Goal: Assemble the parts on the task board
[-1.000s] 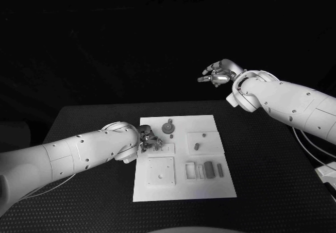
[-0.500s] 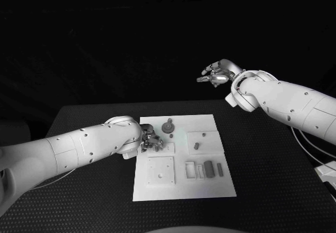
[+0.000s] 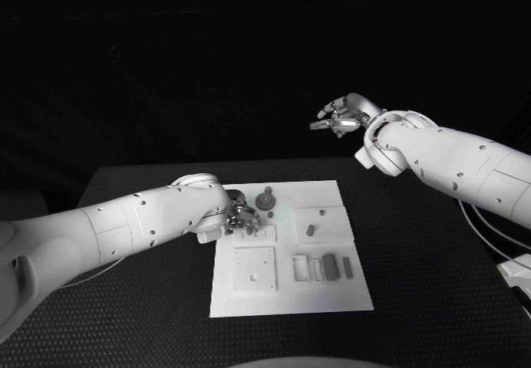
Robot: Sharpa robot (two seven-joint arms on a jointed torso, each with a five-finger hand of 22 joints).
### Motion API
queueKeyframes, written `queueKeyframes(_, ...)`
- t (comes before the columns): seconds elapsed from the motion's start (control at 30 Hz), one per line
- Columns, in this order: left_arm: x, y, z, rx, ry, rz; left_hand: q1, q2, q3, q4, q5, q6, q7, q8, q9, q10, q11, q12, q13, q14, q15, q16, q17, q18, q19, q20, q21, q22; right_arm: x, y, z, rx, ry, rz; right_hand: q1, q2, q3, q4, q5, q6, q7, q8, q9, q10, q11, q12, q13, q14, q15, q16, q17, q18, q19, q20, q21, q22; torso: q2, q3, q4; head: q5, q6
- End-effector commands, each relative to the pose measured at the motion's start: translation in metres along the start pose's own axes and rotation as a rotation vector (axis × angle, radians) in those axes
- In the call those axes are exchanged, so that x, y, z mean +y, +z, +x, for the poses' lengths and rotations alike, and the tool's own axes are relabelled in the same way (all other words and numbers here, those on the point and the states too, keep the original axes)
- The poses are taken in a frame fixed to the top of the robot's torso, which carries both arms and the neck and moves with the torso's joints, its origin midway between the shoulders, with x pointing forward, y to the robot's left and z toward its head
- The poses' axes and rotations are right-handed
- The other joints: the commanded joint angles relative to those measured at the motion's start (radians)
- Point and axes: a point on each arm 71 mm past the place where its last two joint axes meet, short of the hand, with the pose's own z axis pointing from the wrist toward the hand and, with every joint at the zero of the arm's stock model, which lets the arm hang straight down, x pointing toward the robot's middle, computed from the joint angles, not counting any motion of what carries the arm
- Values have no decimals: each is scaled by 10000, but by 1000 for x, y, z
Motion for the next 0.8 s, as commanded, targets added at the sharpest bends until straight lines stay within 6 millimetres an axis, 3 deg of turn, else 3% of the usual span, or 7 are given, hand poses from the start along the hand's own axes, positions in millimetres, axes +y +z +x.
queueKeyframes(0.03,-3,0,2,494,179,-151,540,656,729,-706,3,31,-64,45,59,4,-56,19,2,46,-46,62,-19,217,93,-102,20,223,2,0,2,136,-3,-97,-50,34,-5,30,18,9,82,-54,-15,-31,9,40,-13,-25,-51,52,-14,149,-49,2,-33,172,-6,0,12,1,-27)
queueKeyframes(0.4,-7,4,5,897,464,-351,527,631,770,-706,-323,14,-80,34,276,3,-71,20,-19,48,-60,64,-42,223,99,-119,25,220,2,0,2,151,2,-110,-52,32,-9,28,17,8,82,-54,-16,-32,10,44,-18,-27,-50,54,-17,149,-48,3,-35,172,-10,-12,18,-4,-63)
queueKeyframes(0.6,-11,6,4,757,632,-380,698,553,805,-654,-933,-55,-56,-64,482,-28,-50,9,-47,21,-56,61,-65,214,89,-117,7,214,3,1,3,168,9,-133,-52,30,-10,27,17,8,83,-54,-16,-33,10,46,-20,-27,-50,55,-19,149,-49,3,-35,172,0,-8,-5,0,-59)
queueKeyframes(0.8,-12,6,4,728,837,-375,718,552,806,-648,-977,-61,-52,-76,507,-33,-47,8,-50,17,-55,62,-67,212,89,-116,6,214,4,1,4,175,11,-143,-54,29,-11,27,16,7,83,-55,-16,-34,11,47,-22,-28,-49,55,-20,149,-49,4,-36,172,5,-8,0,-2,-69)
